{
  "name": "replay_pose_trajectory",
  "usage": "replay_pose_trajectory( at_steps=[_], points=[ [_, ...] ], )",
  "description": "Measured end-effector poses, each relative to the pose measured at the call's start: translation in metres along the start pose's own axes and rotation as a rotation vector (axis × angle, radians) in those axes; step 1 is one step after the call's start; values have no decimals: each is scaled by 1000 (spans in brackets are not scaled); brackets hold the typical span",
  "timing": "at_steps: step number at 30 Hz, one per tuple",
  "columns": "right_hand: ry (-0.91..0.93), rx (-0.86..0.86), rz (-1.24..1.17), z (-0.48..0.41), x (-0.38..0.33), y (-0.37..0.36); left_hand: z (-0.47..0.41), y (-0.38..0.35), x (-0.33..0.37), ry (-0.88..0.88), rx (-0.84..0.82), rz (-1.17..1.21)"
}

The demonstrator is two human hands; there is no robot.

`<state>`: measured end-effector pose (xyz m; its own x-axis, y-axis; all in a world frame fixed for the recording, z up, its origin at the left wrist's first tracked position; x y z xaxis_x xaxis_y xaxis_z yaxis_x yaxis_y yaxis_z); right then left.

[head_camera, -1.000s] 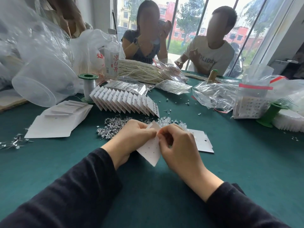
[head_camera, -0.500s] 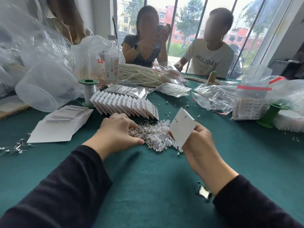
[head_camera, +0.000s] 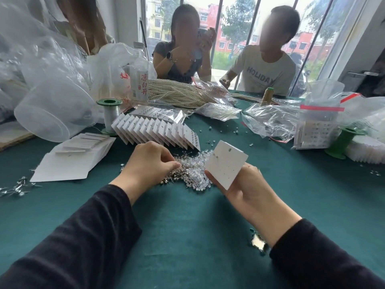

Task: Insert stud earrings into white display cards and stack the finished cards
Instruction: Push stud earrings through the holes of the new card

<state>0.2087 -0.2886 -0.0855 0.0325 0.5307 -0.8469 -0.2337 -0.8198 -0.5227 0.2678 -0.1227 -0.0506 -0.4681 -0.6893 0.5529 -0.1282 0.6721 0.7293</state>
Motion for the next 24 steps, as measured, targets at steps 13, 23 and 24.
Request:
replay_pose_trajectory(
  at_steps=[13, 23, 24],
  points=[
    [-65, -10, -67, 1, 3, -1, 0, -4, 0, 37, -46, 66],
    [-132, -54, -123, 7, 6, -11, 11, -10, 26, 248, -210, 1051],
    [-132, -92, -110, 9, 6, -14, 12, -12, 32, 217, -230, 1056]
  ],
)
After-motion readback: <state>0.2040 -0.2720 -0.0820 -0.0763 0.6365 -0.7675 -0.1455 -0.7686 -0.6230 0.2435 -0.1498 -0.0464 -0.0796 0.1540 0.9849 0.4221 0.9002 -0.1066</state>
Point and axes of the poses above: each hand's wrist, its own z-axis away from the middle knuckle, its own y-axis out of the back of the hand, x = y × z, the point moved 7 cm from there along -z, towards the middle knuckle, and after that the axes turned 2 degrees about x, right-handed, at the moved point
